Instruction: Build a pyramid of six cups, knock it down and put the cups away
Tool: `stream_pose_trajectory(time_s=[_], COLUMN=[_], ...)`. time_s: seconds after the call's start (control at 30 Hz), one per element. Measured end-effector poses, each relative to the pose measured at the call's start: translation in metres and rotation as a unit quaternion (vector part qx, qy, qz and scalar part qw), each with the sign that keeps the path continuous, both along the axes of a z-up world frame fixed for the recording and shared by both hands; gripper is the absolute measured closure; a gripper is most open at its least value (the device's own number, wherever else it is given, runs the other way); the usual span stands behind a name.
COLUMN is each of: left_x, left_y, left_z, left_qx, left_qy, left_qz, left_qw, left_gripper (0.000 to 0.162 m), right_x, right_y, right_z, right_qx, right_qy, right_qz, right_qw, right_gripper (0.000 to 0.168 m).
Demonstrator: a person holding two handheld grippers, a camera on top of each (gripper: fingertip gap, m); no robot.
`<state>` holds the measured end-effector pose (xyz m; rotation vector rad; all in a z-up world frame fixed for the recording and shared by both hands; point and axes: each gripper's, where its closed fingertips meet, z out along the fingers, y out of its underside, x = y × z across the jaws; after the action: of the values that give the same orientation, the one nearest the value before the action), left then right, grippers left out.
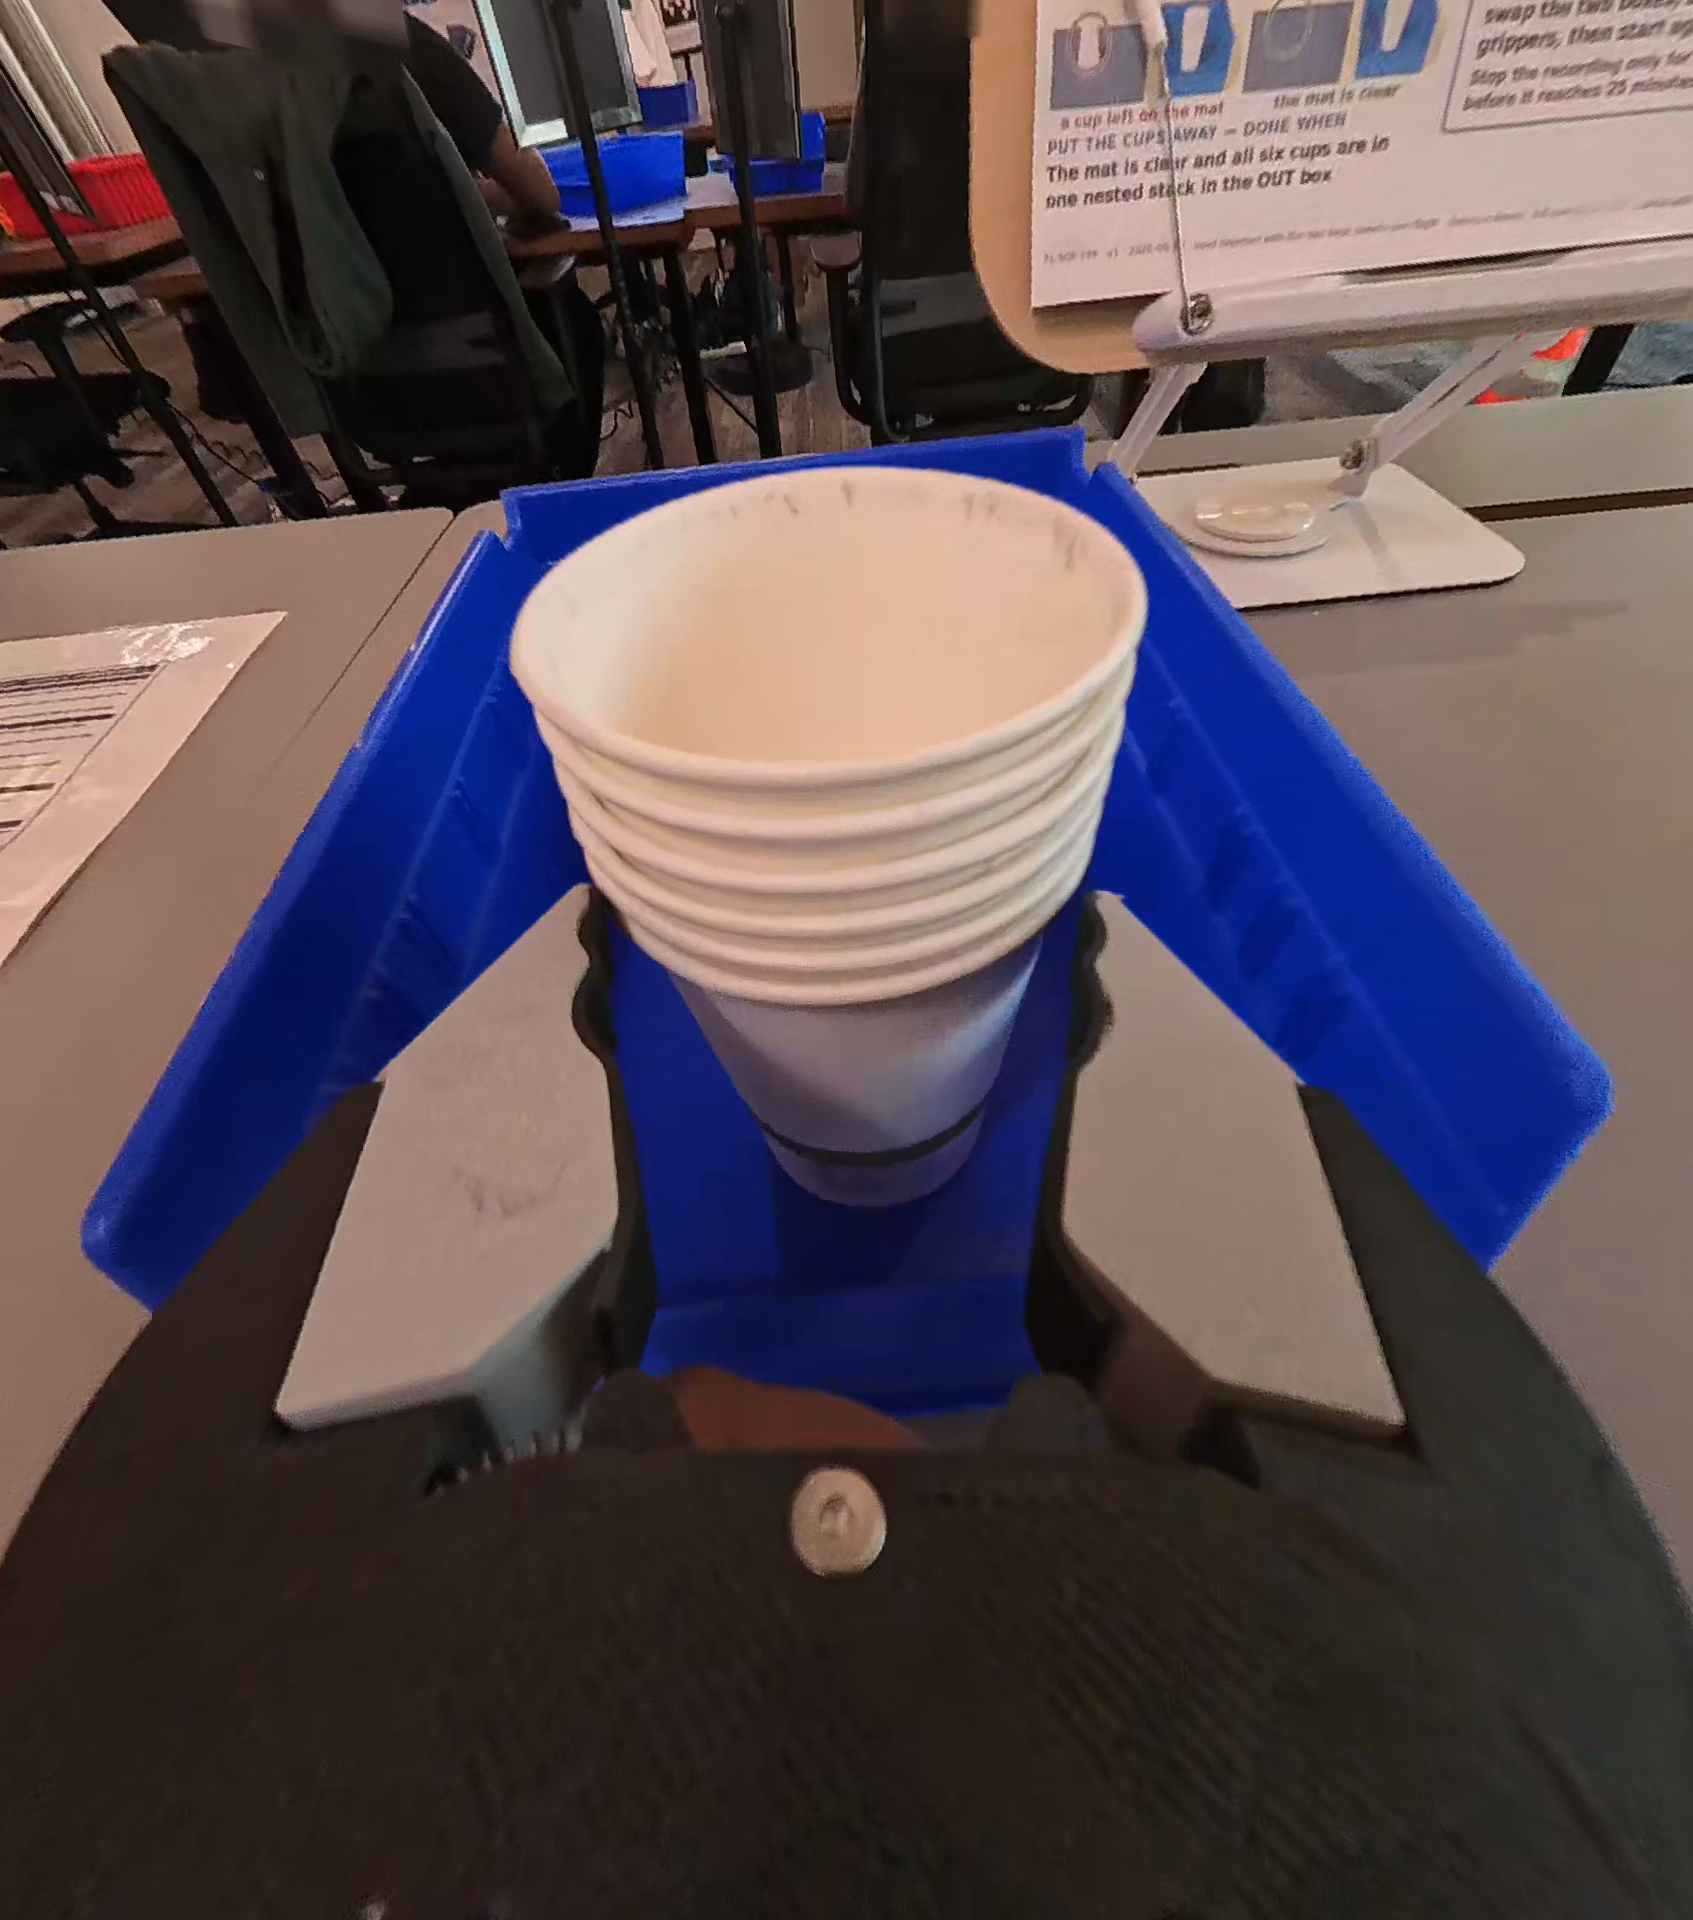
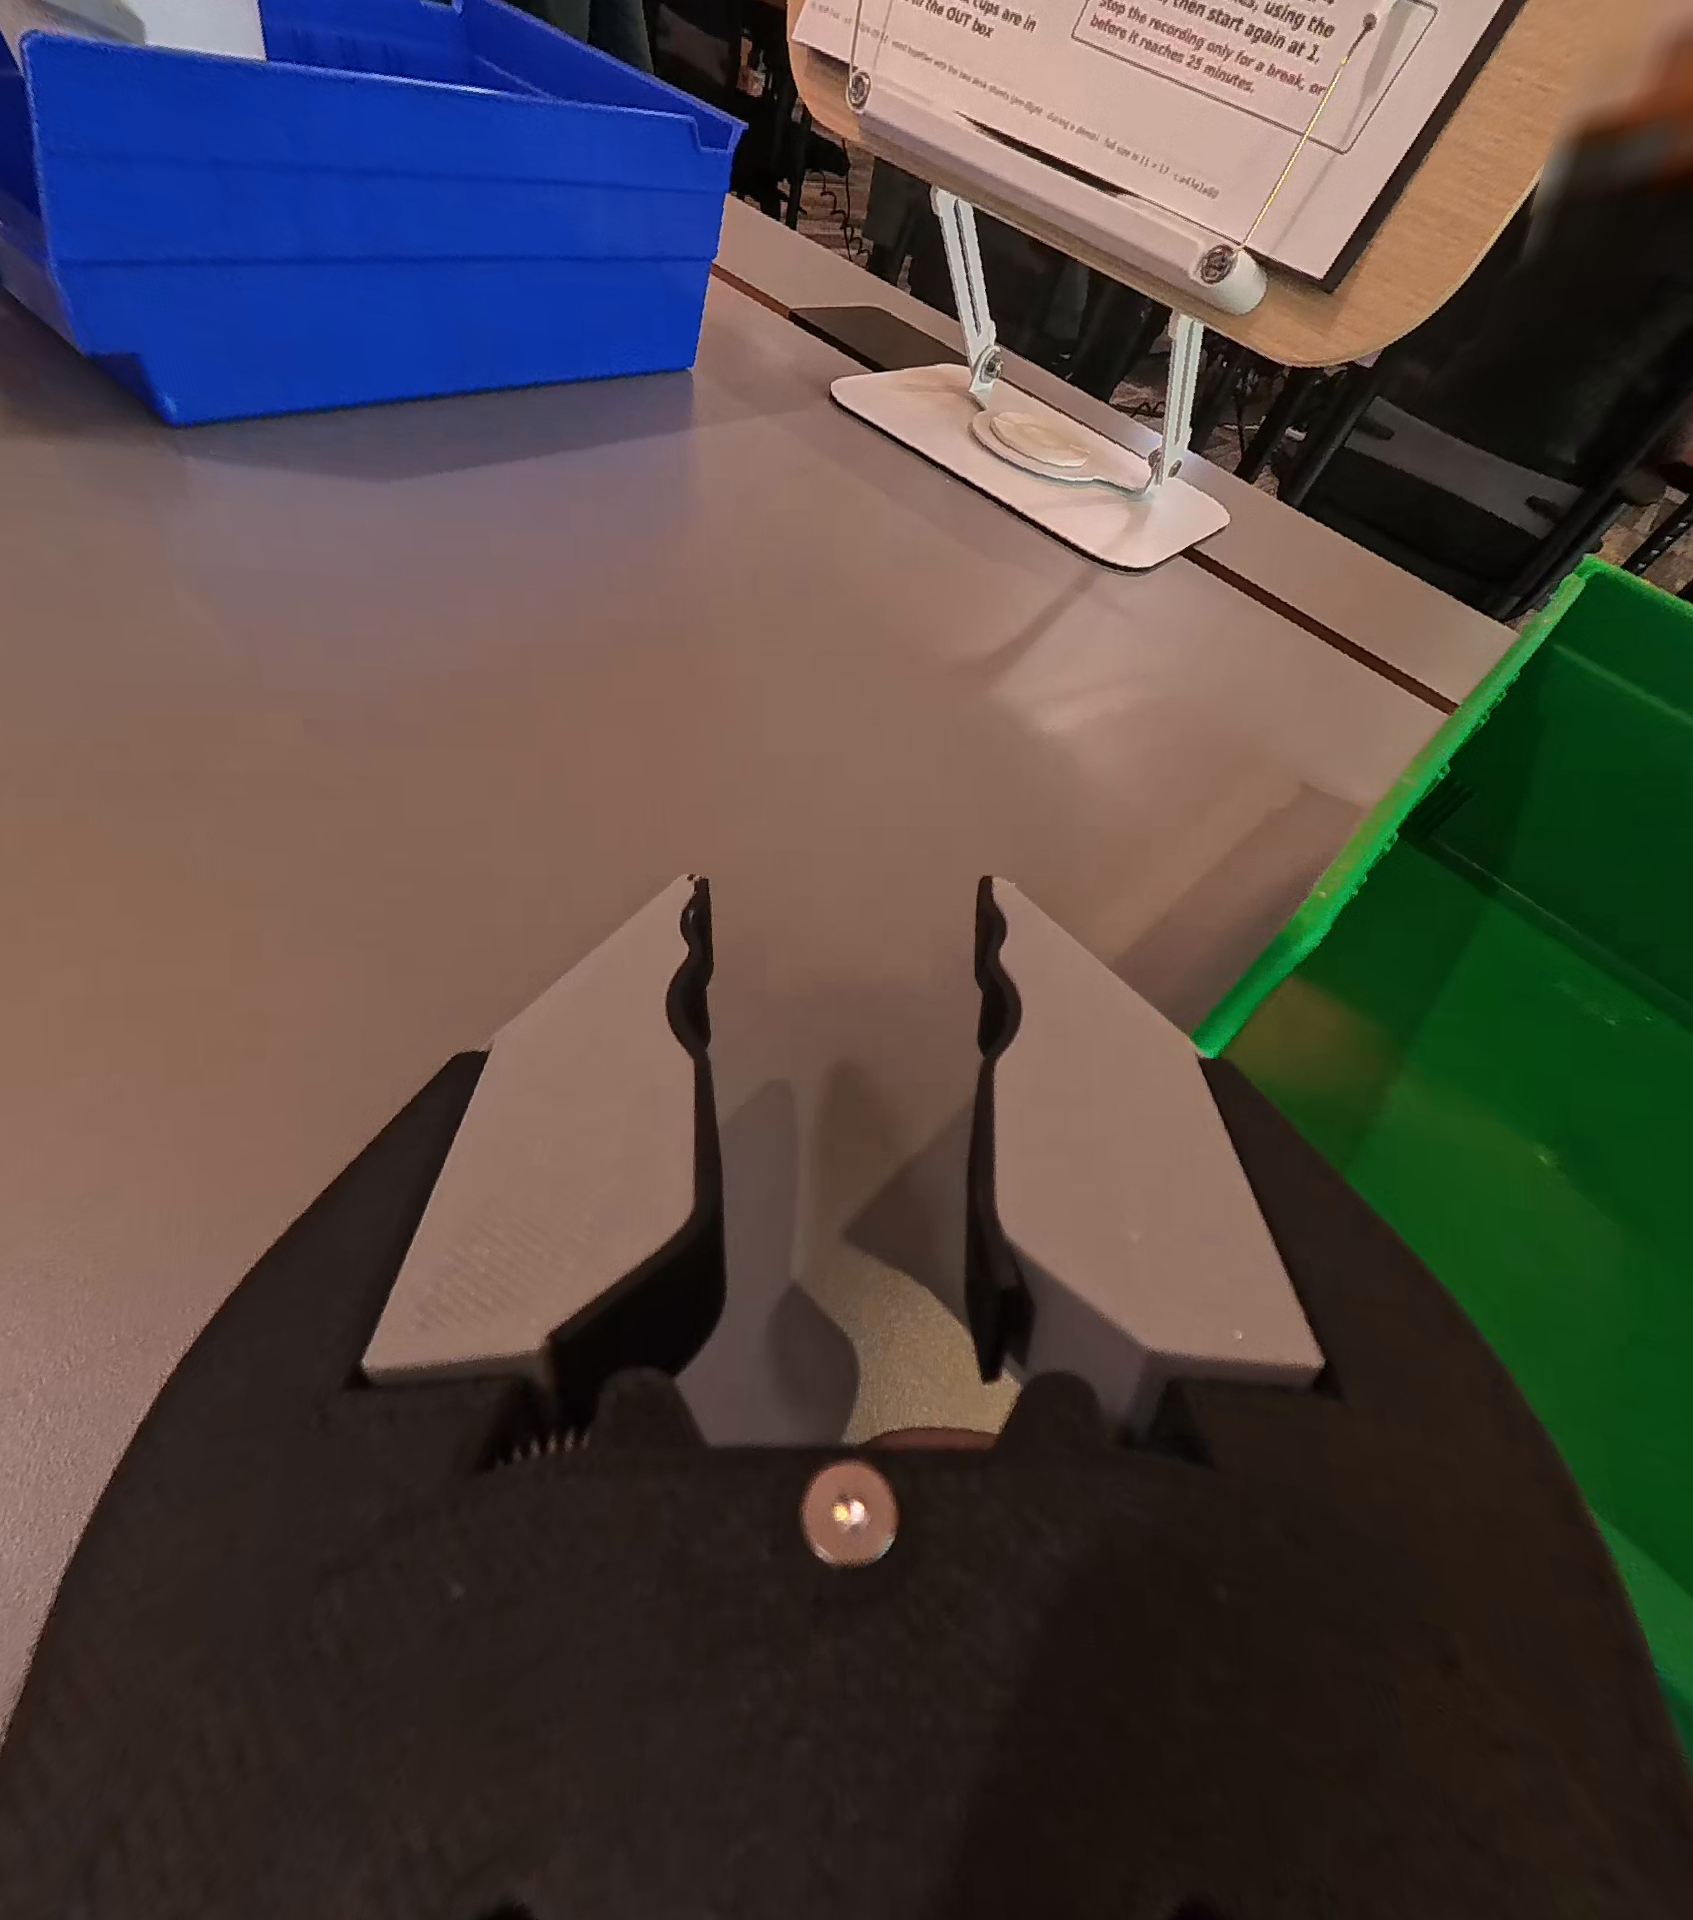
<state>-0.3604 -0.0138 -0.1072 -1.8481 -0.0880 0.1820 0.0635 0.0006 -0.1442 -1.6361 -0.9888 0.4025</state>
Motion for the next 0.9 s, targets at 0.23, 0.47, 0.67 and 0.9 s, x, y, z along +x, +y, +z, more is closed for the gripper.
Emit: stream_pose_trajectory(time_s=[0.23, 0.47, 0.67, 0.9], left_x=[0.004, 0.004, 0.002, 0.013], left_y=[-0.015, -0.029, -0.031, -0.032], left_z=[0.039, 0.066, 0.074, 0.078], left_qx=[0.049, 0.088, 0.114, 0.126], left_qy=[-0.007, -0.003, -0.027, 0.010], left_qz=[-0.003, 0.001, 0.000, -0.035], left_qw=[0.999, 0.996, 0.993, 0.991], left_gripper=[0.083, 0.087, 0.099, 0.127], right_x=[-0.002, -0.004, -0.006, -0.004], right_y=[-0.001, -0.003, -0.004, -0.003], right_z=[-0.002, -0.005, -0.007, -0.004], right_qx=[0.005, 0.017, 0.020, 0.009], right_qy=[-0.012, -0.030, -0.040, -0.020], right_qz=[0.003, 0.006, 0.009, 0.010], right_qw=[1.000, 0.999, 0.999, 1.000], right_gripper=[0.120, 0.120, 0.120, 0.120])
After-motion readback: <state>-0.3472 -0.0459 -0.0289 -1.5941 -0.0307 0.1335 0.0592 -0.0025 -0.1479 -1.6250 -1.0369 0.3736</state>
